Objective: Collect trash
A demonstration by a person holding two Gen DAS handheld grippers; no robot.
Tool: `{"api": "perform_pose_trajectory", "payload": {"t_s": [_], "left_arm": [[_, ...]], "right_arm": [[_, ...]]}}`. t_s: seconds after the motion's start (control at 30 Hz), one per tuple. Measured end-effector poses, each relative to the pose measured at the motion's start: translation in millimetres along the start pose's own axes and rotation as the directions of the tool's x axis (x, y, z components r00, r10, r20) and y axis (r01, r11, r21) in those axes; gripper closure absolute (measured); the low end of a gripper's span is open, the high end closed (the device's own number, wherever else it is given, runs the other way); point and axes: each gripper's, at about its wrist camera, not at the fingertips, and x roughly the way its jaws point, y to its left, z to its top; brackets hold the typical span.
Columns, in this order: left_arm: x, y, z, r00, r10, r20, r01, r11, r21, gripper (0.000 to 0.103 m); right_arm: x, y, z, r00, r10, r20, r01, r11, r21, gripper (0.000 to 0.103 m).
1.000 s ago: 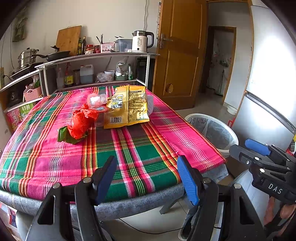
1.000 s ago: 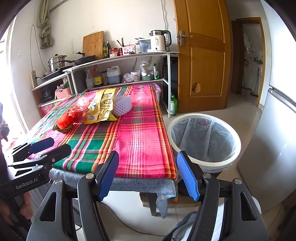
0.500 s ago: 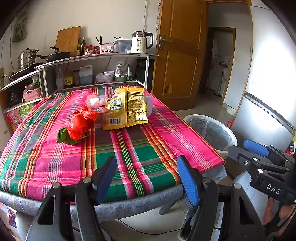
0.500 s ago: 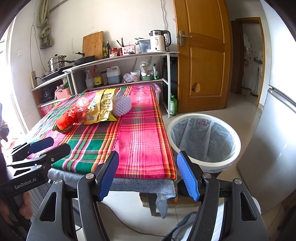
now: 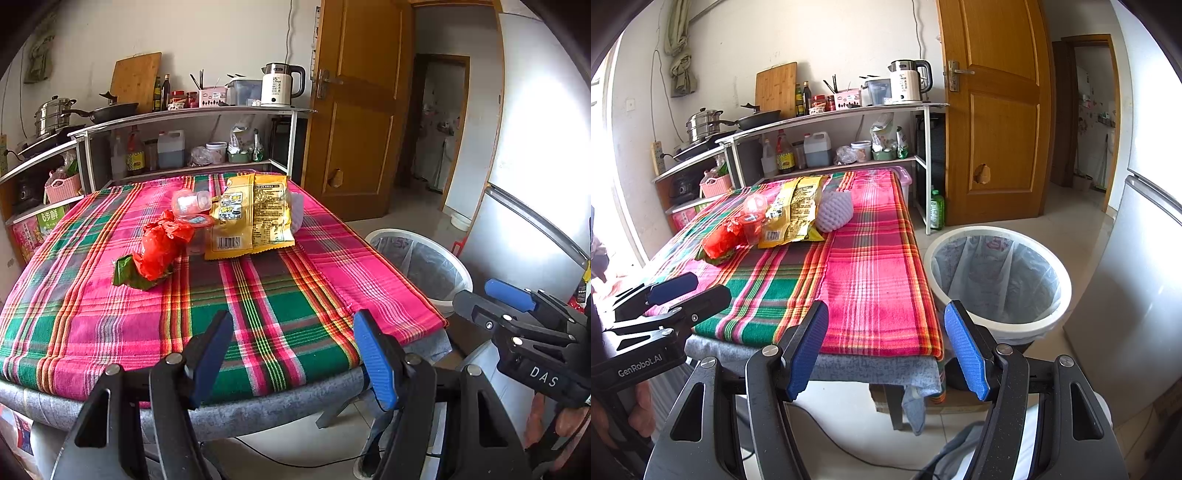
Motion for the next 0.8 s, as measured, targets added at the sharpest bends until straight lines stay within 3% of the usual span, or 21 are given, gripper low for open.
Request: {"api": "perform_pose_trajectory", "payload": {"t_s": [0.8], "left_arm": [[2.8, 8.4, -2.1, 1.0, -0.006, -0.007, 0.006, 1.0, -0.02, 0.033]], "right_arm": [[6.6, 4.5, 0.1, 1.0, 0.014, -0.011, -0.014, 1.0, -0.012, 0.037]]}}
